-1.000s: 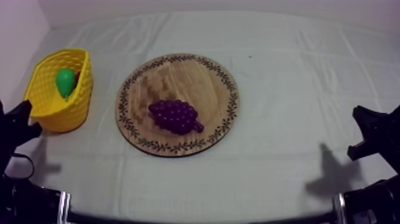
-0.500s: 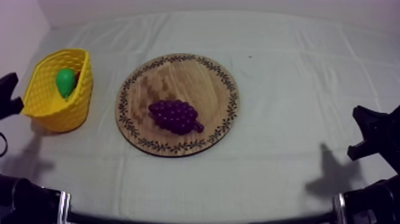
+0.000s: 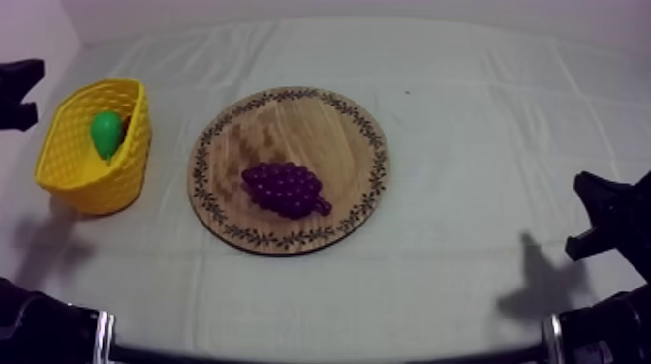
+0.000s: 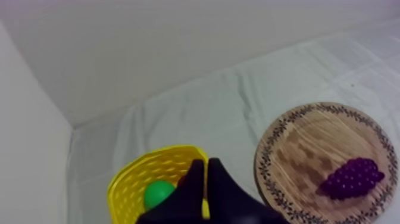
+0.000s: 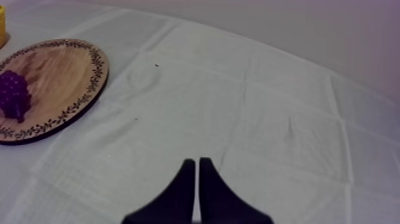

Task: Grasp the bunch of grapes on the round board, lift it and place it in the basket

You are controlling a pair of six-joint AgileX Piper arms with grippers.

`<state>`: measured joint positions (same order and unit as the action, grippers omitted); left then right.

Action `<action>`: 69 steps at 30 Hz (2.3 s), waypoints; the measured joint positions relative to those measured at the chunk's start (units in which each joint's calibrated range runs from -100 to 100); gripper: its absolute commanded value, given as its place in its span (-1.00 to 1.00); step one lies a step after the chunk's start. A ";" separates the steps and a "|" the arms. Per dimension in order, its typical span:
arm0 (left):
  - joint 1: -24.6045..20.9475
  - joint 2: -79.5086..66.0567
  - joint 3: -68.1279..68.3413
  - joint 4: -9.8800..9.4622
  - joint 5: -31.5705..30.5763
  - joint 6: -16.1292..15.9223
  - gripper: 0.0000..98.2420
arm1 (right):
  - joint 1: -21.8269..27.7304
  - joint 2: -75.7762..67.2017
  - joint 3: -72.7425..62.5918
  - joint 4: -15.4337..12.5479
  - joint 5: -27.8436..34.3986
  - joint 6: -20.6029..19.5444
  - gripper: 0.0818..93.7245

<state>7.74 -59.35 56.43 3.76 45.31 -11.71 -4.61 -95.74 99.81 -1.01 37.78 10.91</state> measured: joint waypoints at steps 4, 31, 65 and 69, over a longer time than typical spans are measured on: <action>2.50 5.64 -5.41 -0.72 3.67 0.17 -1.00 | 0.00 0.00 0.00 0.00 0.00 0.00 -0.99; 19.44 38.93 -39.31 -9.00 20.38 1.63 -1.00 | 0.00 0.00 0.00 0.00 0.00 0.00 -0.99; 28.83 53.35 -39.69 -10.70 31.42 -0.59 0.91 | 0.00 0.00 0.00 0.00 0.00 0.00 -0.99; 28.70 54.29 -39.25 -10.42 31.59 -1.62 0.95 | 0.00 0.00 0.00 0.00 0.00 0.00 -0.99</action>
<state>36.44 -5.06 17.18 -6.66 76.90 -13.33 -4.61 -95.74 99.81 -1.01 37.78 10.91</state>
